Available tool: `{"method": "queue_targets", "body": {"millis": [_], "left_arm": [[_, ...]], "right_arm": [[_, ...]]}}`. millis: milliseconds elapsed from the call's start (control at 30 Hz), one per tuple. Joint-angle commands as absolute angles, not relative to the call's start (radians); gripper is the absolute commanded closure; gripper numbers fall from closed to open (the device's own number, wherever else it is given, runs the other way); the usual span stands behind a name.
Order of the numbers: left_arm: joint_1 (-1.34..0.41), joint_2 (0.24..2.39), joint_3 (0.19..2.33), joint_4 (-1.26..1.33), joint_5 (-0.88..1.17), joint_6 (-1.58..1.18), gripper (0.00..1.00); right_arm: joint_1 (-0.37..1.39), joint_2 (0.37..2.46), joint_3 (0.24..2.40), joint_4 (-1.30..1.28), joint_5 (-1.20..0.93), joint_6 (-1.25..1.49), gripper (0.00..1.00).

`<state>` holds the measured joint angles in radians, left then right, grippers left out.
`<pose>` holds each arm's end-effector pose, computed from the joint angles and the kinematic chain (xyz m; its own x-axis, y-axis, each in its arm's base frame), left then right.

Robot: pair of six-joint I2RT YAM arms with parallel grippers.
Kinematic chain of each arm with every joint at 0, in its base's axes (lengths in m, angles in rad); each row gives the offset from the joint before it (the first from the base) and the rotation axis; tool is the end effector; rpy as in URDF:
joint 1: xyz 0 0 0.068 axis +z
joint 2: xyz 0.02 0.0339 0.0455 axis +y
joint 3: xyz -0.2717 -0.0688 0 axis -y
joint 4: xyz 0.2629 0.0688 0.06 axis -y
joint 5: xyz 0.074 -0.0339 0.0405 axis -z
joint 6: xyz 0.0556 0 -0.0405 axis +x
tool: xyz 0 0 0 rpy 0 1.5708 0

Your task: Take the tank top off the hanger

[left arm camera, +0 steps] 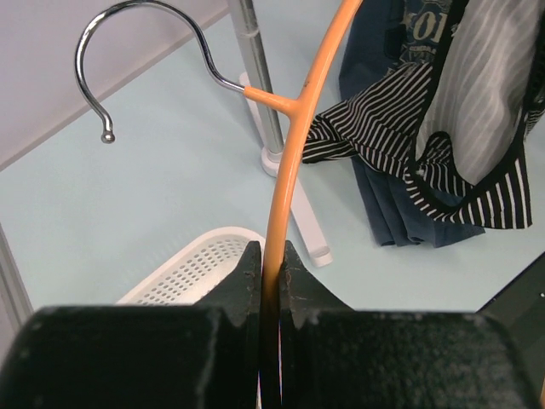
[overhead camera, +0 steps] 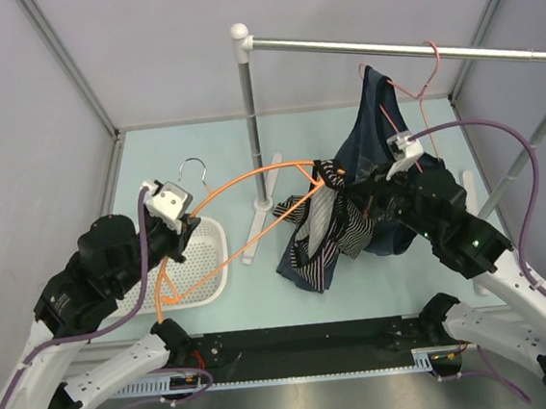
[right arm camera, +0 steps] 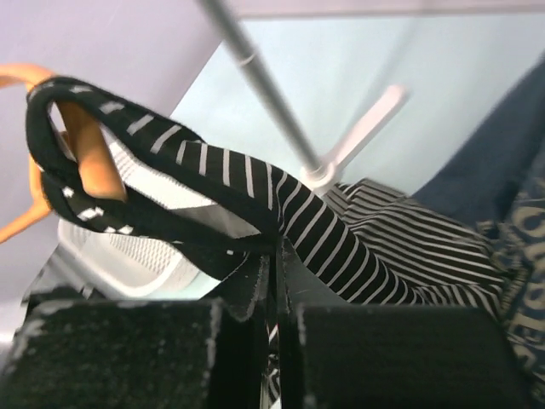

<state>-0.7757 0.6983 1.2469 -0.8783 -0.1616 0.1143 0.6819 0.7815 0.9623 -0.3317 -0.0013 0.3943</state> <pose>0.0968 -0.0824 0.4348 -0.1632 0.3177 -0.9340 0.6050 0.7801 0.1597 0.1576 0.1281 0.3917 -0.3503 0.2105 -0.9127 -0.5380 0.7525 0.3800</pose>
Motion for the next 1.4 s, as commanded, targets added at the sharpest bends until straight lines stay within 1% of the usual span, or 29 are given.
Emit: {"method": "queue_targets", "body": {"millis": [0, 100, 200, 300, 333, 433, 467, 500, 533, 600, 633, 700, 733, 767, 833, 867, 900, 1000, 1033, 1167, 1200, 1300, 1367], "left_arm": [[-0.77, 0.689, 1.25, -0.851, -0.269, 0.035, 1.0], [-0.77, 0.699, 1.25, -0.909, -0.374, 0.006, 1.0], [-0.77, 0.704, 1.238, -0.946, -0.393, -0.032, 1.0], [-0.77, 0.686, 1.223, -0.951, -0.41, -0.04, 1.0], [-0.77, 0.666, 1.221, -0.939, -0.397, -0.038, 1.0], [-0.77, 0.617, 1.227, -0.898, -0.388, -0.028, 1.0], [-0.77, 0.609, 1.232, -0.888, -0.396, -0.026, 1.0], [-0.77, 0.6, 1.239, -0.881, -0.412, -0.028, 1.0], [-0.77, 0.594, 1.261, -0.868, -0.432, -0.031, 1.0], [-0.77, 0.591, 1.291, -0.858, -0.494, -0.04, 1.0], [-0.77, 0.589, 1.32, -0.841, -0.5, -0.041, 1.0], [-0.77, 0.584, 1.338, -0.786, -0.441, -0.026, 1.0], [-0.77, 0.583, 1.336, -0.766, -0.393, -0.014, 1.0], [-0.77, 0.586, 1.335, -0.749, -0.3, -0.006, 1.0], [-0.77, 0.609, 1.328, -0.724, -0.208, -0.003, 1.0], [-0.77, 0.623, 1.324, -0.721, -0.166, 0.035, 1.0], [-0.77, 0.661, 1.319, -0.726, -0.075, 0.041, 1.0], [-0.77, 0.731, 1.299, -0.73, 0.065, 0.06, 1.0], [-0.77, 0.748, 1.292, -0.73, 0.081, 0.066, 1.0], [-0.785, 0.791, 1.259, -0.727, 0.063, 0.118, 1.0], [-0.801, 0.793, 1.249, -0.721, 0.051, 0.132, 1.0], [-0.848, 0.79, 1.218, -0.698, 0.026, 0.193, 1.0], [-0.879, 0.787, 1.204, -0.689, 0.002, 0.242, 1.0]], "right_arm": [[0.676, 0.716, 0.971, -0.346, 0.201, 0.429, 1.0], [0.672, 0.686, 0.983, -0.399, 0.233, 0.428, 1.0], [0.67, 0.664, 0.989, -0.407, 0.18, 0.416, 1.0], [0.673, 0.704, 1.012, -0.44, 0.042, 0.399, 1.0], [0.673, 0.718, 1.014, -0.448, -0.053, 0.396, 1.0], [0.693, 0.77, 1.02, -0.48, -0.162, 0.397, 1.0], [0.71, 0.787, 1.022, -0.501, -0.173, 0.4, 1.0], [0.718, 0.791, 1.026, -0.515, -0.175, 0.403, 0.98], [0.725, 0.793, 1.029, -0.525, -0.163, 0.41, 0.84], [0.742, 0.784, 1.031, -0.538, -0.161, 0.416, 0.65], [0.745, 0.781, 1.037, -0.54, -0.17, 0.411, 0.4], [0.747, 0.784, 1.055, -0.552, -0.187, 0.391, 0.22], [0.749, 0.787, 1.09, -0.561, -0.205, 0.384, 0.1], [0.747, 0.793, 1.112, -0.589, -0.213, 0.373, 0.08], [0.744, 0.802, 1.193, -0.627, -0.215, 0.35, 0.01], [0.742, 0.804, 1.219, -0.674, -0.218, 0.345, 0.0], [0.741, 0.805, 1.251, -0.699, -0.218, 0.338, 0.0], [0.736, 0.798, 1.347, -0.8, -0.222, 0.318, 0.0], [0.733, 0.781, 1.364, -0.843, -0.222, 0.313, 0.0], [0.732, 0.733, 1.477, -0.954, -0.18, 0.327, 0.0], [0.733, 0.729, 1.502, -0.98, -0.137, 0.331, 0.0], [0.738, 0.724, 1.56, -1.071, -0.065, 0.353, 0.0], [0.747, 0.738, 1.566, -1.089, -0.067, 0.357, 0.0]]}}
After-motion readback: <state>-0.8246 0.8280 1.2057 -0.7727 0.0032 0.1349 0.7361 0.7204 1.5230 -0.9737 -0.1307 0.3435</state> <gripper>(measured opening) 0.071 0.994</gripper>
